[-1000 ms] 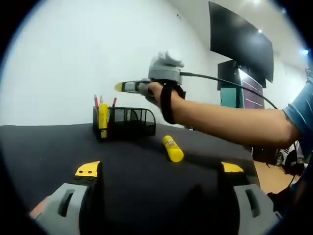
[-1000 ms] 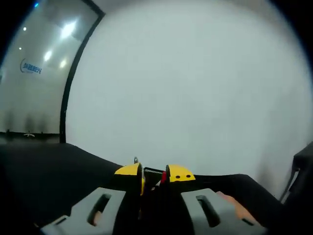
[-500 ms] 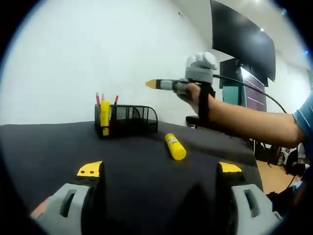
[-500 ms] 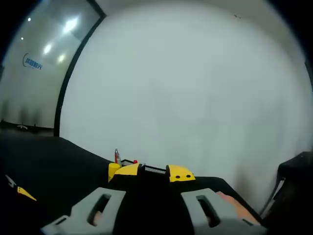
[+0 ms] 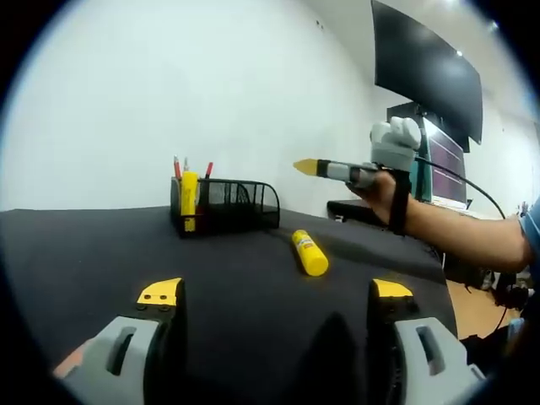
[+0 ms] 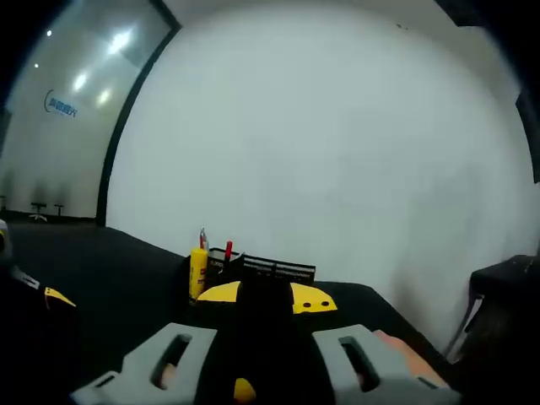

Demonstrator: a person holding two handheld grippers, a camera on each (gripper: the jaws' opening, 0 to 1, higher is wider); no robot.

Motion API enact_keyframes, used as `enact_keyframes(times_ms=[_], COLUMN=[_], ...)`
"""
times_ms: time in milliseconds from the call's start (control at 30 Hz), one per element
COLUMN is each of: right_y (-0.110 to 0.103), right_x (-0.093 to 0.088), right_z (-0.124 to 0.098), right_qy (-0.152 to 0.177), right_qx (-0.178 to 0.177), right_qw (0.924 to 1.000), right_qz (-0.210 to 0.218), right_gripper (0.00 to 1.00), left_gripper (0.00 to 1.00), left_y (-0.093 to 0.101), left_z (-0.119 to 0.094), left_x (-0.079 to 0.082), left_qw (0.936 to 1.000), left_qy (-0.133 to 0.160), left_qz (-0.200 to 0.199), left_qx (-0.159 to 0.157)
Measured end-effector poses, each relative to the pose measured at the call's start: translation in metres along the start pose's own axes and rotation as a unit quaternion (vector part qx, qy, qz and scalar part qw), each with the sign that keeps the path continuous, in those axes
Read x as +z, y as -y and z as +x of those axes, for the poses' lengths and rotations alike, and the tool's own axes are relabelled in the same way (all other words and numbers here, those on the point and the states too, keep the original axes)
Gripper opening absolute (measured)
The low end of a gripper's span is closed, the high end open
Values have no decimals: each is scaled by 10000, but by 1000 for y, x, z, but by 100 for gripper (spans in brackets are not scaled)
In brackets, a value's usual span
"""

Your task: Pick up pens and glue sticks and place them into the holder.

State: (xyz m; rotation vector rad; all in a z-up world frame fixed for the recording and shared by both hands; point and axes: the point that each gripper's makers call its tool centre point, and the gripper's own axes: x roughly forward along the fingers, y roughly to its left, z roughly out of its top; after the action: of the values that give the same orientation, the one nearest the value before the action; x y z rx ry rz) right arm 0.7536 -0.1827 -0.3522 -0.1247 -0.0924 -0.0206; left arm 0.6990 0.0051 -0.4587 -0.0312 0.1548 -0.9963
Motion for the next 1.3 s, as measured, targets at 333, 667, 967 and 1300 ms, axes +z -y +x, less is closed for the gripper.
enact_keyframes(times_ms=[333,667,967,1300], right_y=[2,3,5,2], right_x=[-22,-45,-56,-62], right_z=[-28,-47,-64,-73], right_qy=[-145,-333,-420,-407], right_qx=[5,82,126,148], right_qw=[9998,9990,9983,9987], right_qz=[139,285,389,277], right_gripper=[17,18,19,25], left_gripper=[80,80,79,79], left_y=[-4,-6,-7,-9], left_z=[-1,-1,-2,2], left_x=[1,2,3,-2], left_qw=[9999,9998,9997,9996], left_qy=[45,53,73,-42], left_qz=[-71,-31,33,57], left_qx=[109,195,224,275])
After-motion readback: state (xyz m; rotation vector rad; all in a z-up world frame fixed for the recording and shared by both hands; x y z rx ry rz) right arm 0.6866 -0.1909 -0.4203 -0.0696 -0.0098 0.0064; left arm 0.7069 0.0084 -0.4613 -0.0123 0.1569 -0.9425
